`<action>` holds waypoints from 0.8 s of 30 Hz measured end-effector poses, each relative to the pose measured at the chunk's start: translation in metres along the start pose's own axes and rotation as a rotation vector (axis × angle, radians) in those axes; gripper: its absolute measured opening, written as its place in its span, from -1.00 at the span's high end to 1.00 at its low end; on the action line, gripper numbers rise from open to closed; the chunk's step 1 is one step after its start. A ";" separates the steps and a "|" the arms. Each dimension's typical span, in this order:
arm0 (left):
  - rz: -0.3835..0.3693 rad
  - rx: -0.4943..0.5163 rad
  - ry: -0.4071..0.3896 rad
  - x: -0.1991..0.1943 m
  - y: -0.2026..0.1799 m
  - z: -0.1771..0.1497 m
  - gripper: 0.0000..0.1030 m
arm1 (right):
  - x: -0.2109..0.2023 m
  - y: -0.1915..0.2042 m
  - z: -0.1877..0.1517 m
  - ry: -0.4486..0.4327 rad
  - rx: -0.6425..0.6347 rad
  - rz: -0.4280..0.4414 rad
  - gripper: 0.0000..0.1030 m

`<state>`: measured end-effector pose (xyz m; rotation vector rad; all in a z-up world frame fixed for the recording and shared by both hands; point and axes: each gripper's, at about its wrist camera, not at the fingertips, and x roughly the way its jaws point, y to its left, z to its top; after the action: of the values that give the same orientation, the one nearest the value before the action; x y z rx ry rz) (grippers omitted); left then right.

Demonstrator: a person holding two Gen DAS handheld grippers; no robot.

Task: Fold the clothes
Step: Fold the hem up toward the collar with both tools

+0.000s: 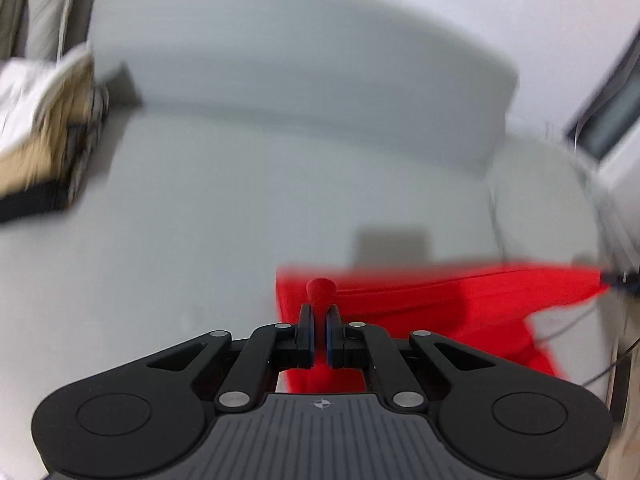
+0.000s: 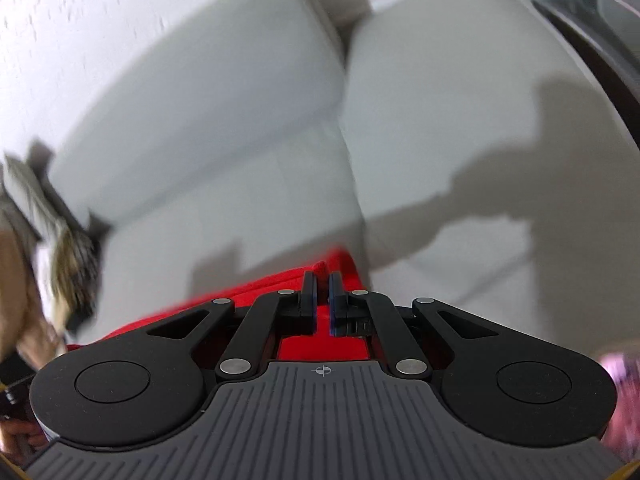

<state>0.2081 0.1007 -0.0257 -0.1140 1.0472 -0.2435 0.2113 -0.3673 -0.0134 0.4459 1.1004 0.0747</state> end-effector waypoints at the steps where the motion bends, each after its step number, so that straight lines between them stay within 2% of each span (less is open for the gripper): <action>1: 0.013 0.023 0.010 0.001 -0.005 -0.018 0.93 | 0.003 -0.005 -0.016 0.023 0.001 -0.016 0.91; 4: 0.069 0.069 -0.047 0.004 -0.019 -0.061 0.93 | 0.009 -0.015 -0.059 0.026 0.013 -0.045 0.91; 7: 0.097 0.064 -0.115 0.003 -0.028 -0.089 0.93 | 0.002 -0.026 -0.087 -0.020 0.038 -0.069 0.91; 11: 0.072 -0.032 -0.190 -0.012 -0.022 -0.103 0.93 | -0.024 -0.039 -0.113 -0.090 0.083 -0.031 0.92; 13: 0.069 -0.048 -0.207 -0.021 -0.026 -0.111 0.93 | -0.038 -0.040 -0.124 -0.112 0.062 -0.015 0.91; 15: 0.101 -0.017 -0.199 -0.022 -0.029 -0.117 0.93 | -0.045 -0.039 -0.135 -0.111 0.020 0.005 0.91; 17: 0.129 0.005 -0.152 -0.011 -0.031 -0.125 0.91 | -0.039 -0.042 -0.141 -0.084 0.011 -0.003 0.91; 20: 0.200 0.012 -0.064 0.004 -0.035 -0.137 0.60 | -0.016 -0.047 -0.151 -0.014 0.017 -0.048 0.86; 21: 0.215 0.011 -0.061 0.001 -0.036 -0.141 0.39 | -0.015 -0.050 -0.154 0.002 0.034 -0.056 0.62; 22: 0.226 0.009 -0.067 -0.006 -0.036 -0.144 0.21 | -0.021 -0.051 -0.156 -0.010 0.042 -0.056 0.59; 24: 0.241 0.010 -0.085 -0.024 -0.036 -0.151 0.13 | -0.039 -0.052 -0.159 -0.055 0.043 -0.062 0.45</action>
<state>0.0606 0.0749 -0.0733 0.0111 0.9646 -0.0253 0.0458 -0.3760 -0.0605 0.4498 1.0628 -0.0159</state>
